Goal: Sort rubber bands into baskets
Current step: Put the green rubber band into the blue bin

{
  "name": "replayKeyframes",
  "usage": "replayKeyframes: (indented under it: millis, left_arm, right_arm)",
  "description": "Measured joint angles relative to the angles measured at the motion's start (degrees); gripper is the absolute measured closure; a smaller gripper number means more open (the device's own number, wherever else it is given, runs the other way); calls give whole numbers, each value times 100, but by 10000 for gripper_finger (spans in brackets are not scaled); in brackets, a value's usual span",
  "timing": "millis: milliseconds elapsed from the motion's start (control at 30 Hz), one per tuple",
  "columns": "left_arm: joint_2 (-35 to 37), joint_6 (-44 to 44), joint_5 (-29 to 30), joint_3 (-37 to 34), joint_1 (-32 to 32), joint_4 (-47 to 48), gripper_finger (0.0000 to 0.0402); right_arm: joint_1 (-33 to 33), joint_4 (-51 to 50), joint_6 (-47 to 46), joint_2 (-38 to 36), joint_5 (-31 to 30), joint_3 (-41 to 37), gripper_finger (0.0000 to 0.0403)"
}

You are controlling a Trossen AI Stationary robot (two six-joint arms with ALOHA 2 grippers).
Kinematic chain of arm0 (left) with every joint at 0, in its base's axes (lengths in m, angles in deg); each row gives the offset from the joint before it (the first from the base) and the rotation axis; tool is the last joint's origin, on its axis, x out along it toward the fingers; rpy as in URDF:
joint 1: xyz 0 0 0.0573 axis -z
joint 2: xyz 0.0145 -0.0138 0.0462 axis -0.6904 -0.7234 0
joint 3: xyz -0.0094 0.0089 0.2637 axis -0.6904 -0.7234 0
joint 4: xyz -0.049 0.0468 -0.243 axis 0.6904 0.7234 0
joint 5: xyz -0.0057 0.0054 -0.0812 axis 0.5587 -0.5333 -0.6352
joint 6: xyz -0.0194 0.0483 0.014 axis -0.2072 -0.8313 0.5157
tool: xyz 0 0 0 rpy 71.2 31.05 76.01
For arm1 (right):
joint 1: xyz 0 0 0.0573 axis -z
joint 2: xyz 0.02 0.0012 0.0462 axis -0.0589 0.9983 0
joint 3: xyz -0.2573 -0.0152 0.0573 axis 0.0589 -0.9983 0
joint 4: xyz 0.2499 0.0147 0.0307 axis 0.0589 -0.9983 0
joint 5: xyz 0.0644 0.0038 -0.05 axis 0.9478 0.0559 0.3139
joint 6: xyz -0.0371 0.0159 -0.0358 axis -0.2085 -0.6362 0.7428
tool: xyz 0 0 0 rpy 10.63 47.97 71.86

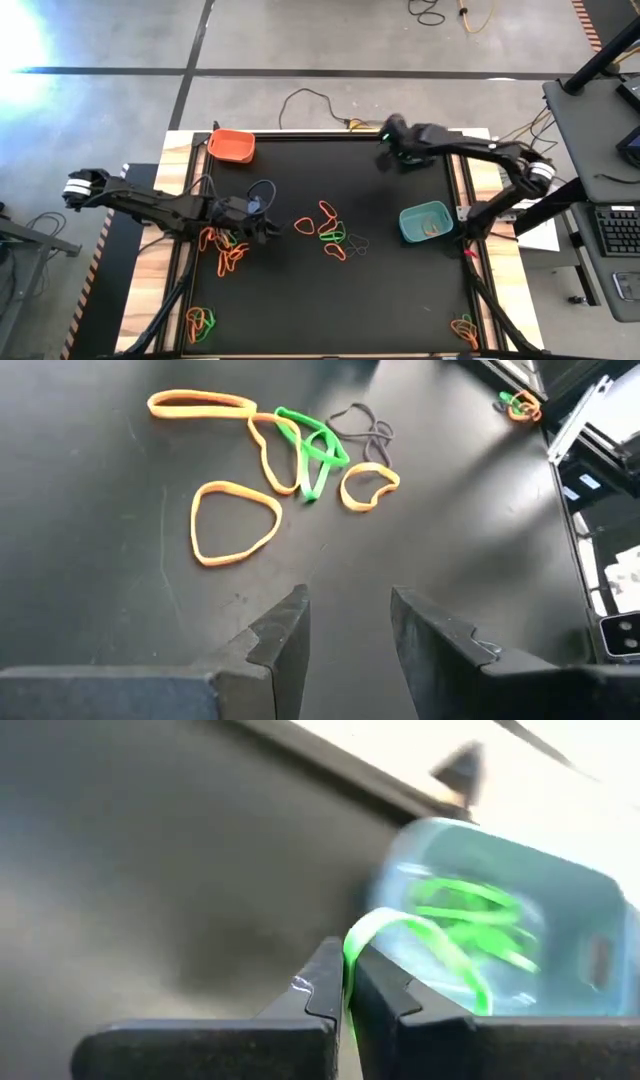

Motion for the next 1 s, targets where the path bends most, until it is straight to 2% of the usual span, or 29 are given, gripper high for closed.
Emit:
replayKeyframes:
  millis: [100,233,333,667,833,1000]
  left_arm:
    - [-24,-55,-36,0,-141,-73,276]
    - [-24,-169,-318,0,-375,-37,276]
    - [-23,-294,-505,0,-655,14,276]
    - [-9,-590,-935,0,-1005,31,276]
    - [-9,-624,-885,2,-1069,30,276]
    - [-7,-658,-883,2,-1096,29,276]
  right_arm:
    - [728,32,-189,-74,125,-213,394]
    - [1457,438,-198,19,852,-372,394]
    - [1744,826,-220,177,1385,-453,394]
    - [1907,1041,-930,873,1666,-459,387]
    - [1909,1063,-957,982,1694,-450,342]
    - [1871,1063,-978,682,1369,-427,289]
